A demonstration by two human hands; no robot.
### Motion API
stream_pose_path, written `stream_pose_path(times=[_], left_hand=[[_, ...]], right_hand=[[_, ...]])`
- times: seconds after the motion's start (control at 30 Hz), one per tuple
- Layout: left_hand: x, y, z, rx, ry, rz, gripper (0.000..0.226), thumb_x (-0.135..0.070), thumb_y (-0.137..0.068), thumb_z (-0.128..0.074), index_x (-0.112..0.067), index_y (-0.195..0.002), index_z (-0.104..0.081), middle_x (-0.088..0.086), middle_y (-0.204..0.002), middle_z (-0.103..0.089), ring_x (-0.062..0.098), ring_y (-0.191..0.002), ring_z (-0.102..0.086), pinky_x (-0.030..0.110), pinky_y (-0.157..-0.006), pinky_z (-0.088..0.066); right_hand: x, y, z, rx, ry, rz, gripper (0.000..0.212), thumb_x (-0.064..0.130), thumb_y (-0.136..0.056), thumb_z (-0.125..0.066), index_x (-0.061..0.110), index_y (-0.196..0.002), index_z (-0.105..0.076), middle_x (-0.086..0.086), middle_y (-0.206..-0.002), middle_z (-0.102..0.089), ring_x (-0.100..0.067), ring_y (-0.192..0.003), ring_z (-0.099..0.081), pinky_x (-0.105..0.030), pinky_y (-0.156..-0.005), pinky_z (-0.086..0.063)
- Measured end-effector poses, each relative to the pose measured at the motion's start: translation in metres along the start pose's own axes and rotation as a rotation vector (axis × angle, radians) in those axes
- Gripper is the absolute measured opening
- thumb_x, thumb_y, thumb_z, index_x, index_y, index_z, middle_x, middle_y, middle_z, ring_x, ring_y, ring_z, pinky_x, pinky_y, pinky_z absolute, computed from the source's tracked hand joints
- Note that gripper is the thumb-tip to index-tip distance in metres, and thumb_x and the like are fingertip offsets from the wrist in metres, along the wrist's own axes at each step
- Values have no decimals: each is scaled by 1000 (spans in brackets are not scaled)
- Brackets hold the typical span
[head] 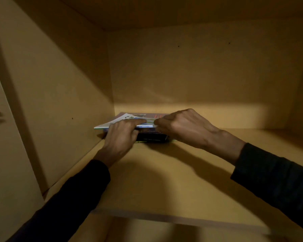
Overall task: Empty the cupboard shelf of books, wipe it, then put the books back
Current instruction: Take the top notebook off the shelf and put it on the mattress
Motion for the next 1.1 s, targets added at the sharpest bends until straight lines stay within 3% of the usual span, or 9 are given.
stream_pose_path(times=[0.17,0.43,0.6,0.7,0.8,0.87,0.93,1.03,1.1], left_hand=[[-15,6,49,-241,161,42,27,-12,-83,-63,-27,-103,-72,9,-79,-72,34,-72,-66,33,-58,-45],[-51,12,103,-256,564,298,4,-28,-88,-70,-26,-88,-74,-7,-78,-74,8,-68,-68,26,-66,-53],[-63,29,82,-142,1192,547,23,-10,-91,-65,-13,-69,-66,-9,-69,-70,5,-64,-63,19,-62,-49],[-72,35,68,-56,1322,624,23,-18,-89,-67,5,-83,-66,6,-89,-68,17,-84,-63,32,-82,-51],[-83,48,62,-13,1322,613,35,-26,-91,-66,7,-103,-62,12,-97,-63,21,-90,-60,35,-82,-49],[-90,64,58,7,1311,611,24,-20,-95,-59,3,-95,-64,13,-94,-67,23,-88,-63,39,-81,-49],[-101,81,58,44,1288,585,16,-16,-96,-57,-5,-90,-67,5,-88,-73,19,-81,-69,36,-76,-53],[-119,109,59,92,1319,541,10,-5,-88,-60,-6,-96,-66,3,-84,-75,16,-75,-72,22,-63,-55],[-125,127,56,117,1327,553,30,-2,-83,-64,-11,-111,-66,2,-100,-75,16,-89,-73,20,-68,-56]], right_hand=[[-63,50,42,-463,-658,-516,54,47,-87,-65,23,-134,-54,7,-128,-64,-2,-109,-61,-22,-85,-55],[-98,117,11,-499,-1075,-1053,101,59,-77,-70,26,-155,-15,5,-156,-32,-8,-135,-40,-32,-107,-40],[-64,125,-6,-368,-1554,-984,65,44,-82,-67,10,-135,-52,-16,-124,-65,-15,-102,-64,-37,-91,-52],[-45,131,3,-296,-1561,-902,54,57,-84,-65,6,-102,-68,-49,-98,-51,-34,-74,-50,-43,-67,-38],[-39,143,23,-364,-1518,-910,22,48,-88,-64,28,-81,-70,-32,-71,-57,-29,-60,-48,-39,-63,-40],[-33,154,29,-387,-1470,-871,11,36,-92,-60,29,-95,-68,8,-77,-72,-7,-72,-66,-28,-74,-50],[-23,167,31,-341,-1414,-863,38,36,-92,-60,27,-129,-59,18,-112,-70,-8,-104,-67,-28,-95,-49],[-2,190,30,-306,-1387,-936,68,39,-89,-61,30,-151,-32,-6,-138,-56,-34,-122,-54,-42,-102,-49],[14,204,31,-247,-1386,-1009,71,38,-90,-60,35,-152,-26,-35,-115,-59,-55,-98,-57,-55,-86,-53]])
Point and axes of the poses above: each hand's wrist, its own y-axis away from the middle knuckle, its own z-axis out of the back of the hand, x = y × z, the point moved 8 cm from there along -y, towards the middle knuckle
